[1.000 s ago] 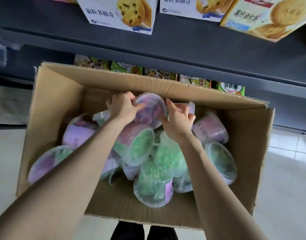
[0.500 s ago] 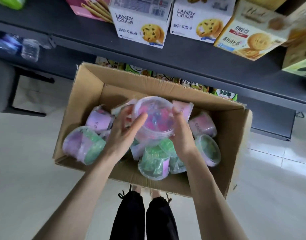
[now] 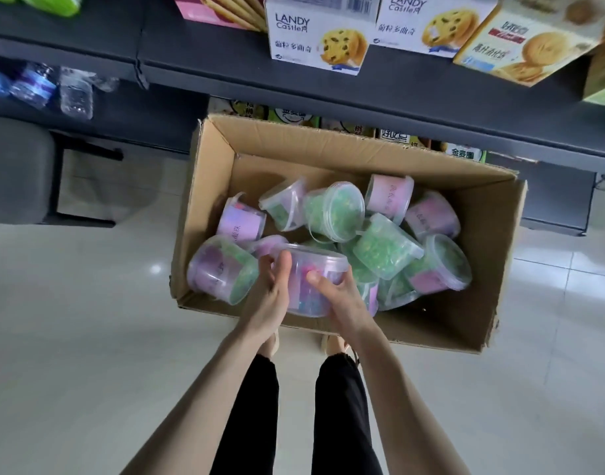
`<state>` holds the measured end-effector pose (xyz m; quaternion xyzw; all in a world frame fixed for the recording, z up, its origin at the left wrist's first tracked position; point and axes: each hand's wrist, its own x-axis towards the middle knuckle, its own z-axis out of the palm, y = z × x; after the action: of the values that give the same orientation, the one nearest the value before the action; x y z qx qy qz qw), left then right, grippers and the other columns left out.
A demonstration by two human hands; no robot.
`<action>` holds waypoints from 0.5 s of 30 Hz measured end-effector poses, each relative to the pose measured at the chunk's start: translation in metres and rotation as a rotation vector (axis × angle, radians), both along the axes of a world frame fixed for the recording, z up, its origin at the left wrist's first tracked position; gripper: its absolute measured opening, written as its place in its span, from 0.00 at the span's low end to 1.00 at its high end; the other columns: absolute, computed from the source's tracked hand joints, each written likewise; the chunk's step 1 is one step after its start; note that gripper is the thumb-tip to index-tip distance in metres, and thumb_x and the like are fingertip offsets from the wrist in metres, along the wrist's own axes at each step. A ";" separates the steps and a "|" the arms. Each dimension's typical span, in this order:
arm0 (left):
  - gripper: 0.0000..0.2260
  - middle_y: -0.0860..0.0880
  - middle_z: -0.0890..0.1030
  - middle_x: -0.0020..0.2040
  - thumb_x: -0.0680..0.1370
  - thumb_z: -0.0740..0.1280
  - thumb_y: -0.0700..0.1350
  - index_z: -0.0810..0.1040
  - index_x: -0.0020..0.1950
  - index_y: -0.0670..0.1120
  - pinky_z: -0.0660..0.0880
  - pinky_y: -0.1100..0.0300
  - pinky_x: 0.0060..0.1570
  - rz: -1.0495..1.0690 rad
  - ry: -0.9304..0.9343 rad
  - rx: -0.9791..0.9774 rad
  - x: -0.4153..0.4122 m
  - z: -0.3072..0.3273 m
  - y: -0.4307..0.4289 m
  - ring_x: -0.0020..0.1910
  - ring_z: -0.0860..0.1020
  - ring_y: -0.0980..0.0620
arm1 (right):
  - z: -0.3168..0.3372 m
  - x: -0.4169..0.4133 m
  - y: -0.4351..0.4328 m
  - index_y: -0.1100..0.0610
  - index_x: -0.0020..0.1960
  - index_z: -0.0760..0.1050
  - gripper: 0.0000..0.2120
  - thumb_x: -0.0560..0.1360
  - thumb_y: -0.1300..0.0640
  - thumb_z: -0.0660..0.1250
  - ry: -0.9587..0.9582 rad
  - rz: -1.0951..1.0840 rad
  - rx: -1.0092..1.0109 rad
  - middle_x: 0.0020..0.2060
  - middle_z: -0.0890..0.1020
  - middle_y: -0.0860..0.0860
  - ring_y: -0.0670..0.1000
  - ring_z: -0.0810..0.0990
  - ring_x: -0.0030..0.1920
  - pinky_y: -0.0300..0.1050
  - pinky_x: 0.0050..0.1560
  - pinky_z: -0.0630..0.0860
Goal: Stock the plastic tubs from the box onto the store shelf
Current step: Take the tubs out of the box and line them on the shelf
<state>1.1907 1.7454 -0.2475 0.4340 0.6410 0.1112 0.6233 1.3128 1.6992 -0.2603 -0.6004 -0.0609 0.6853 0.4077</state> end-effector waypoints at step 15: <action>0.24 0.40 0.73 0.63 0.78 0.63 0.51 0.65 0.68 0.40 0.76 0.49 0.51 -0.356 0.601 0.107 -0.041 -0.081 0.105 0.56 0.76 0.40 | -0.047 -0.031 0.039 0.51 0.68 0.61 0.49 0.55 0.32 0.74 -0.262 -0.210 -0.215 0.63 0.73 0.49 0.52 0.75 0.63 0.58 0.65 0.70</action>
<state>1.1493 1.8499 -0.3289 0.5843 0.7033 -0.0983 0.3928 1.2820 1.7382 -0.3077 -0.7276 0.0232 0.5576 0.3988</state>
